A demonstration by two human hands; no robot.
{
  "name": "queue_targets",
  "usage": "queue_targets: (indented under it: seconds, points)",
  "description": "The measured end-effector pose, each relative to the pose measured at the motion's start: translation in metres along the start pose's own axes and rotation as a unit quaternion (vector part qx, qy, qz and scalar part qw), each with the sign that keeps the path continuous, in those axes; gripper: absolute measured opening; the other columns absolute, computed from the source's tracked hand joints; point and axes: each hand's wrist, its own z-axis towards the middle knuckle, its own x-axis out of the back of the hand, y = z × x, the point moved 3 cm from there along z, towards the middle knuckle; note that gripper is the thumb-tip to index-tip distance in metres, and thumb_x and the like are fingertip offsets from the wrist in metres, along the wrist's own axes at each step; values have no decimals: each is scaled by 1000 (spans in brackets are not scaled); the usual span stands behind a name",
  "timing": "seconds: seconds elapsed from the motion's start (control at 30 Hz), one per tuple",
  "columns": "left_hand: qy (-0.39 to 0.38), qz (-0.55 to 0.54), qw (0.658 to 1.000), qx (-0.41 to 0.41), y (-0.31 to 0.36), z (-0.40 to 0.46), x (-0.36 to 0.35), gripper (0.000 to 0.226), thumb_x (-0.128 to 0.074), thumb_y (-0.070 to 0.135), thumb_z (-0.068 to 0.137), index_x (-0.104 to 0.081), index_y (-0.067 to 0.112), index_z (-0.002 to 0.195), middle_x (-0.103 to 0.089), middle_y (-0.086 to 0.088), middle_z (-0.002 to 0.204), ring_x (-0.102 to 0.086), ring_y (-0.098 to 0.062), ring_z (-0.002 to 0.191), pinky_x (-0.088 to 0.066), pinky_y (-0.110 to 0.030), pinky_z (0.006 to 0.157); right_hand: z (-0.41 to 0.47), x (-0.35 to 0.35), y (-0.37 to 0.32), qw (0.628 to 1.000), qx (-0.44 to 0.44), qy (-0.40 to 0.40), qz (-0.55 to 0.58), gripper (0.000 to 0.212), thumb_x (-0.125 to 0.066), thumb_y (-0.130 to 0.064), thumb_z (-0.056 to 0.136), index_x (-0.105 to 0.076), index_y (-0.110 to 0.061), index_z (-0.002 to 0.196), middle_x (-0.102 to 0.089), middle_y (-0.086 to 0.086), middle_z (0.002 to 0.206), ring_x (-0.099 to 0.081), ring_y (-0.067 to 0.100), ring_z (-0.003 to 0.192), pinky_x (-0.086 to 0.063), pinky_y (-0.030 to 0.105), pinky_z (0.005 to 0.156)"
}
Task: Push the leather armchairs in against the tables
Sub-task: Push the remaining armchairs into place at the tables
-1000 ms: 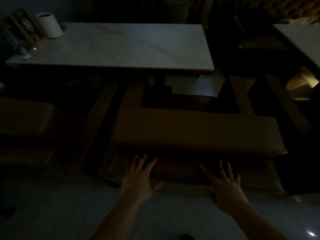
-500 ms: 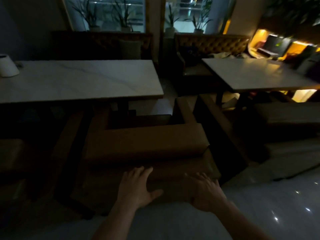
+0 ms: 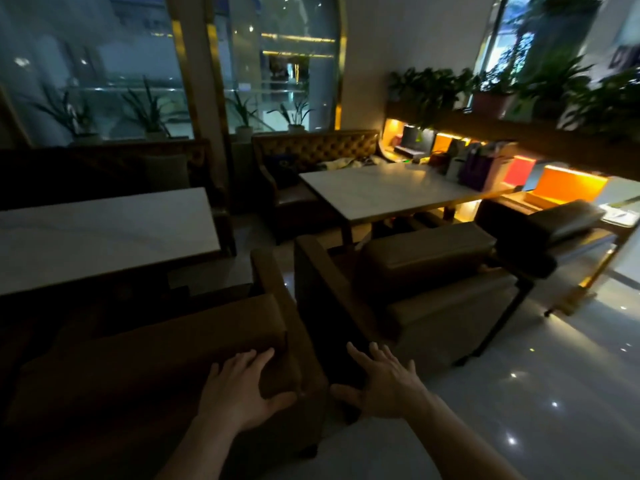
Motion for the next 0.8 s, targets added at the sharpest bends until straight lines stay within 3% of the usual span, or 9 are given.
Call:
queue_targets:
  seconds: [0.27,0.47,0.63,0.8]
  points:
    - [-5,3,999,-52,189,21,-10,105,-42,95,63,-7,50,151,-11,10,163,-15,-20,148,-13,-51,120,-33,64,188,996,-40,69,27,113,-28,-106,55,9,-56,149,-3,1,168,0,28,154,-10,67,116]
    - [-11,15,996,-89,294,62,-29,105,-43,93,67,-7,45,153,-12,8,163,-15,-21,148,-11,-48,120,-29,77,292,993,-81,73,46,118,-20,-109,48,9,-56,150,-3,3,168,-3,27,154,-13,65,118]
    - [-10,-4,996,-94,350,124,-59,105,-46,92,66,-8,46,153,-12,10,163,-15,-20,147,-8,-47,121,-10,75,362,991,-119,18,59,123,-22,-107,48,8,-50,153,2,5,168,1,27,154,-10,63,120]
    - [-24,-32,994,-103,407,205,-90,102,-49,87,71,-9,44,154,-14,7,163,-14,-20,148,-9,-46,121,28,86,438,986,-158,-29,37,111,-37,-98,65,9,-49,153,4,5,168,-1,27,154,-15,55,122]
